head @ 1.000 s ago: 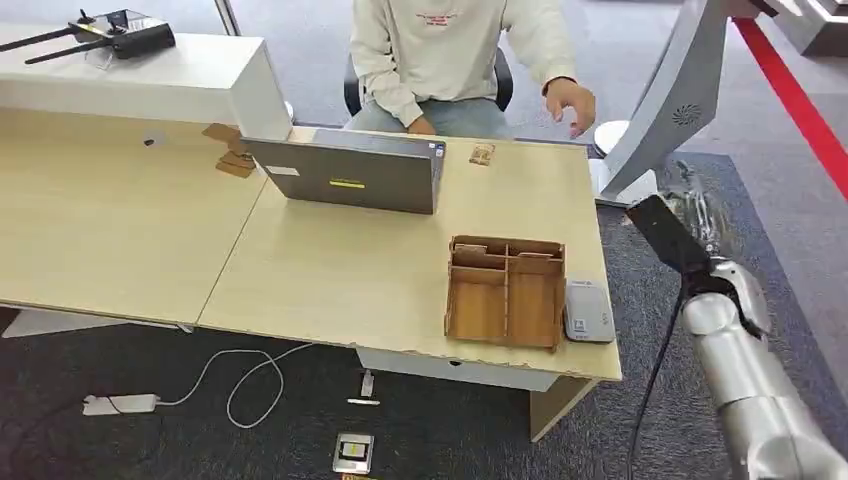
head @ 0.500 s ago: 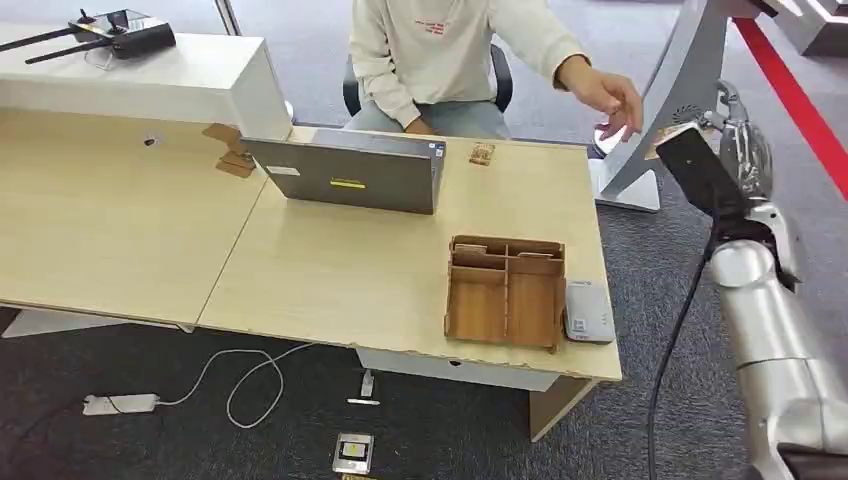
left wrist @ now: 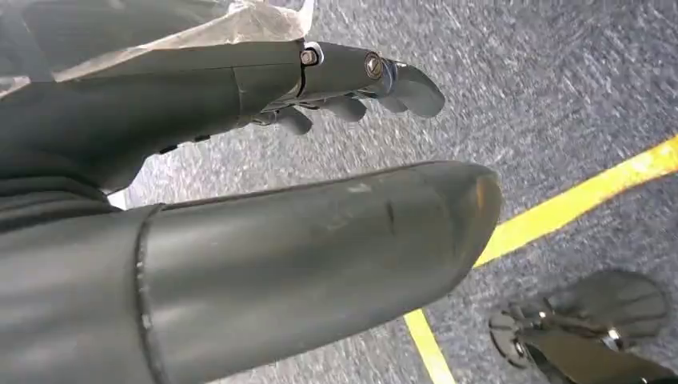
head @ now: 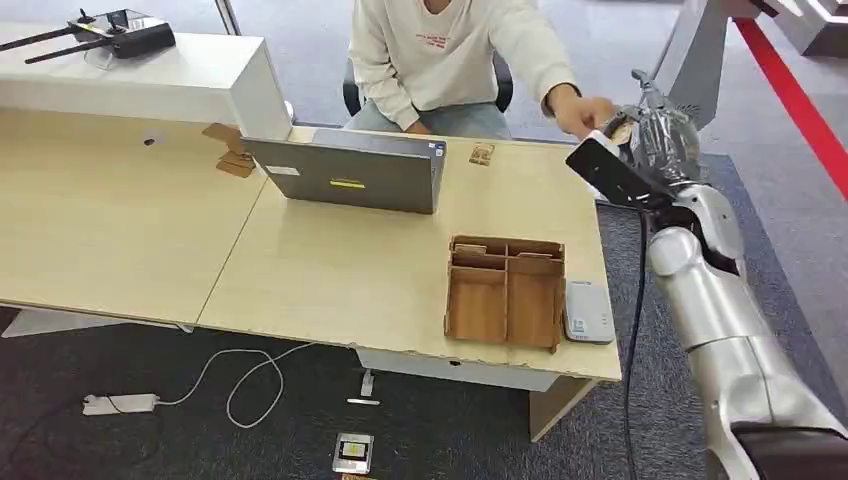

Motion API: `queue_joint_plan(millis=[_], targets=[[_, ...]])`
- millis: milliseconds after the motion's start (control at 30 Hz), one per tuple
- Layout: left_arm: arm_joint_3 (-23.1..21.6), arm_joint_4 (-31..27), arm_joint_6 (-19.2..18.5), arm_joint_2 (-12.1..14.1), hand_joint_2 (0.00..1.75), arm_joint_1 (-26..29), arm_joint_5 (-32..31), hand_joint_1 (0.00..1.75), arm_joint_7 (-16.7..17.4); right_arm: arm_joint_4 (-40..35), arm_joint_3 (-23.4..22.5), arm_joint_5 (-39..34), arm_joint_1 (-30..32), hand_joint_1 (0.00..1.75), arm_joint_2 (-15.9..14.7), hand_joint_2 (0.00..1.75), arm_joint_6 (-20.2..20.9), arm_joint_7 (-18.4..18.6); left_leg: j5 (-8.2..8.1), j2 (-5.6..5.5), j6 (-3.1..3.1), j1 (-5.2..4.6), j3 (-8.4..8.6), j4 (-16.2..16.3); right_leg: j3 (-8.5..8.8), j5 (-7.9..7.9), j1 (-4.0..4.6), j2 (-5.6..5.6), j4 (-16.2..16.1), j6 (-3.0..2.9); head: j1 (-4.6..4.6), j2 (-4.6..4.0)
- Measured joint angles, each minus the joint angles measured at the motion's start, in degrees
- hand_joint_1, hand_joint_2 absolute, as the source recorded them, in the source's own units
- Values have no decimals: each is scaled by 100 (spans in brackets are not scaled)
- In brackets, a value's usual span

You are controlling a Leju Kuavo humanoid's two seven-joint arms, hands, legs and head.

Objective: Pass the card to the sensor for recognition and then transmit it.

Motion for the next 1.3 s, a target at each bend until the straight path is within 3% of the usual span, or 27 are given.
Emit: queue_joint_plan(millis=[267,500,567,600,633,767,1100,1300], targets=[[-41,0,0,37,0,-9,7,0,18,411,168,57,-151,175,269,175,-37,-44,0,-3,0,-1,-2,1,-1,0,-1,-5,-1,0,0,0],[-44,0,0,41,0,-9,7,0,22,431,170,61,-157,175,275,175,-44,-46,0,-3,0,-1,-2,1,-1,0,-1,-5,-1,0,-2,0],[-44,0,0,50,0,-10,9,0,22,483,179,63,-172,168,295,175,-63,-61,0,-3,0,-1,-2,1,-1,-1,-1,-5,-1,1,0,0],[-44,0,0,57,0,-9,9,0,22,522,186,68,-184,30,299,175,-70,-65,-1,-4,0,-1,-3,1,-1,-2,-1,-5,-1,1,0,0],[-44,0,0,70,0,-13,9,0,39,666,216,116,-204,0,336,175,-164,-65,-2,-3,1,-1,-2,1,-4,-3,-1,-4,-2,1,-2,0],[-44,0,9,74,0,-10,13,0,72,804,223,79,-239,0,315,175,-350,-28,0,-2,0,0,-1,1,-4,-2,-1,-4,-2,0,-2,0],[-44,0,66,72,0,-4,120,0,118,703,181,-96,-265,0,78,175,-343,125,-1,-1,0,-2,-1,4,-5,-2,-2,-4,-2,1,0,0],[-44,0,107,65,0,8,238,0,181,354,92,-212,-211,0,-166,175,24,540,-1,-1,0,-1,-1,3,-5,-2,-2,-4,-3,1,0,0]])
